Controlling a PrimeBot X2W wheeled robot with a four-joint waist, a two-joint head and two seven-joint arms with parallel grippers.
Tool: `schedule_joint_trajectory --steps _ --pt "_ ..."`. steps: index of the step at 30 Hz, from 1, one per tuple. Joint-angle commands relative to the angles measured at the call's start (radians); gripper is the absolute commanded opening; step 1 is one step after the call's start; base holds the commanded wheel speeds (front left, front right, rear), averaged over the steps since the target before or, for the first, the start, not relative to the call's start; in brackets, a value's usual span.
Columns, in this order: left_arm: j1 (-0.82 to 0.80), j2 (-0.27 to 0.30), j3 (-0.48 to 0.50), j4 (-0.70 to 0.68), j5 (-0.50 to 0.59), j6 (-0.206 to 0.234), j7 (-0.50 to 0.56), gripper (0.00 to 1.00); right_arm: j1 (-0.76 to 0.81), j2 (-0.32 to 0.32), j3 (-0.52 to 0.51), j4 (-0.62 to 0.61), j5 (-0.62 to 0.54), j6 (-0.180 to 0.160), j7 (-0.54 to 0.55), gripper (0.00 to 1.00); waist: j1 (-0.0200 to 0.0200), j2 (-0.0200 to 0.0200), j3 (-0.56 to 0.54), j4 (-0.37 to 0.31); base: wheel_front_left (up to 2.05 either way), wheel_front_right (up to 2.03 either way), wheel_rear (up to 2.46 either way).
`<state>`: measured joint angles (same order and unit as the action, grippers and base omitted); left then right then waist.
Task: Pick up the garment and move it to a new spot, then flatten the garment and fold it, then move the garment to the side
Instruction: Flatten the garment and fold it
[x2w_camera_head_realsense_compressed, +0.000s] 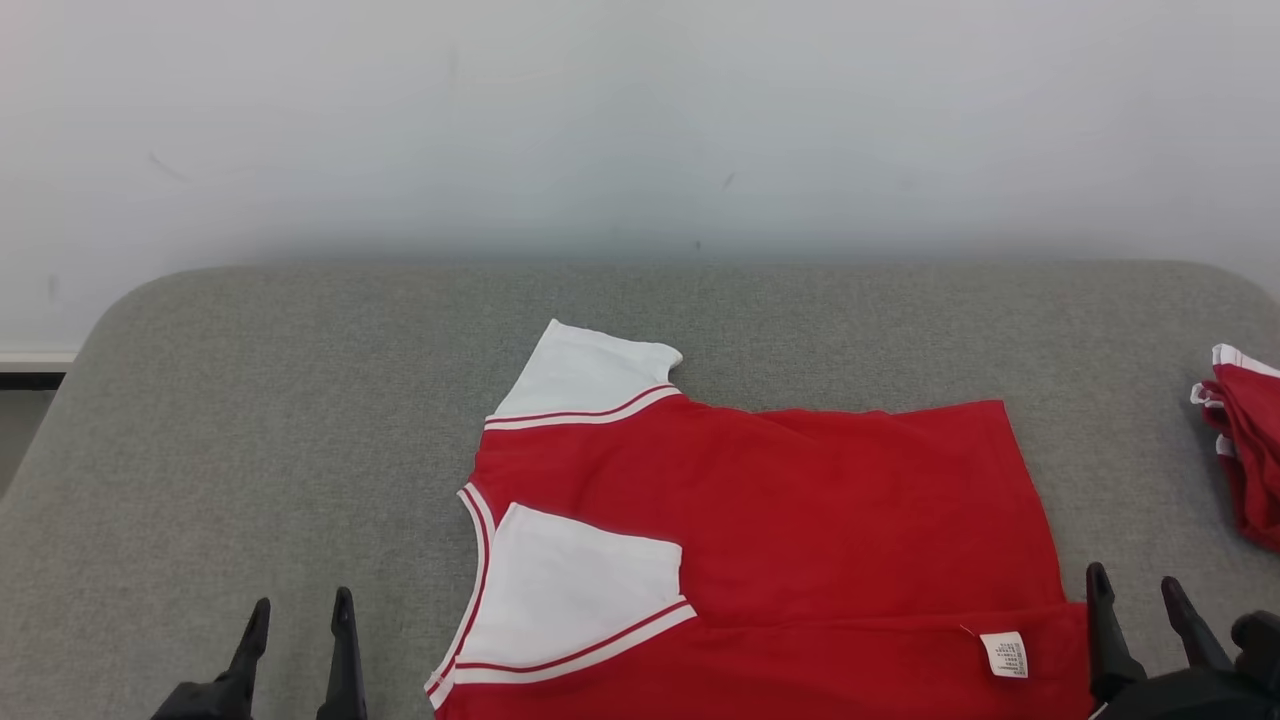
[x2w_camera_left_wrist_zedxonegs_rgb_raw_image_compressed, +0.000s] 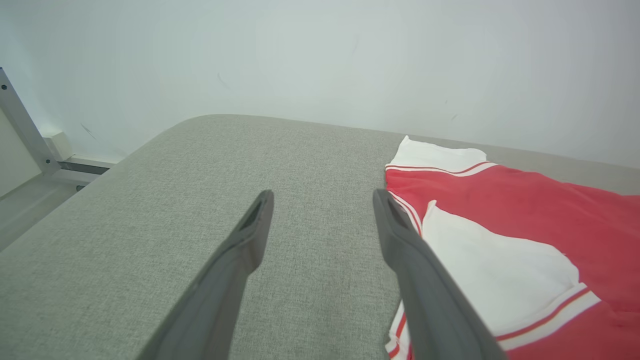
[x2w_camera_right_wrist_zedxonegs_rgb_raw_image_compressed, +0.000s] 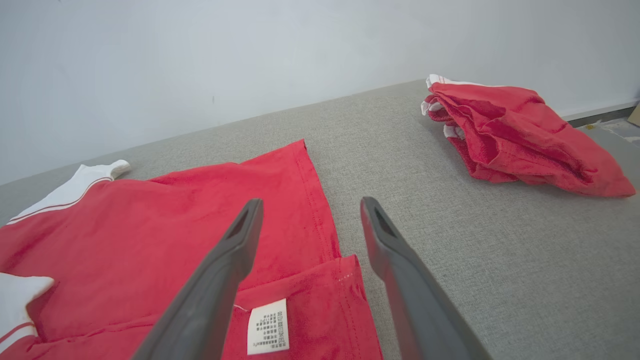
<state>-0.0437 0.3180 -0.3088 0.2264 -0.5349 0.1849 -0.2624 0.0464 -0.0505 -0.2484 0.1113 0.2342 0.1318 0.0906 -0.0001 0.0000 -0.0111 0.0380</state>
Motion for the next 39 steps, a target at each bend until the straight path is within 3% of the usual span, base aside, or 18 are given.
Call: schedule_joint_trajectory --steps 1,11,17,19,27,39 --pt "0.004 -0.01 0.019 -0.002 0.022 -0.014 -0.003 1.0 -0.016 0.0 0.008 0.006 -0.015 -0.003 -0.007 1.0 0.0001 0.0 -0.002 -0.003 0.0 0.0 0.0" --pt "-0.078 -0.045 0.084 0.021 0.065 -0.091 -0.003 1.0 -0.12 -0.001 0.035 0.01 -0.078 -0.003 0.002 1.0 0.0001 0.0 0.05 -0.025 0.0 0.0 0.0" --pt "-0.246 -0.021 0.089 0.097 0.029 -0.152 0.046 1.0 -0.259 -0.028 0.058 0.011 -0.103 -0.003 0.151 1.0 0.0001 0.0 0.186 -0.054 0.0 0.0 0.0" --pt "-0.354 -0.007 0.087 0.134 0.003 -0.202 0.102 1.0 -0.354 -0.044 0.072 0.009 -0.106 -0.003 0.235 1.0 0.0001 0.0 0.27 -0.075 0.0 0.0 0.0" --pt "-0.613 0.017 0.081 0.251 -0.074 -0.276 0.268 1.0 -0.594 -0.03 0.086 0.048 -0.108 -0.003 0.439 1.0 0.0001 0.0 0.432 -0.136 0.0 0.0 0.0" --pt "-0.849 0.136 0.048 0.318 -0.133 -0.308 0.547 1.0 -0.772 -0.003 0.035 0.088 -0.171 -0.003 0.597 1.0 0.0001 0.0 0.545 -0.194 0.0 0.0 0.0"
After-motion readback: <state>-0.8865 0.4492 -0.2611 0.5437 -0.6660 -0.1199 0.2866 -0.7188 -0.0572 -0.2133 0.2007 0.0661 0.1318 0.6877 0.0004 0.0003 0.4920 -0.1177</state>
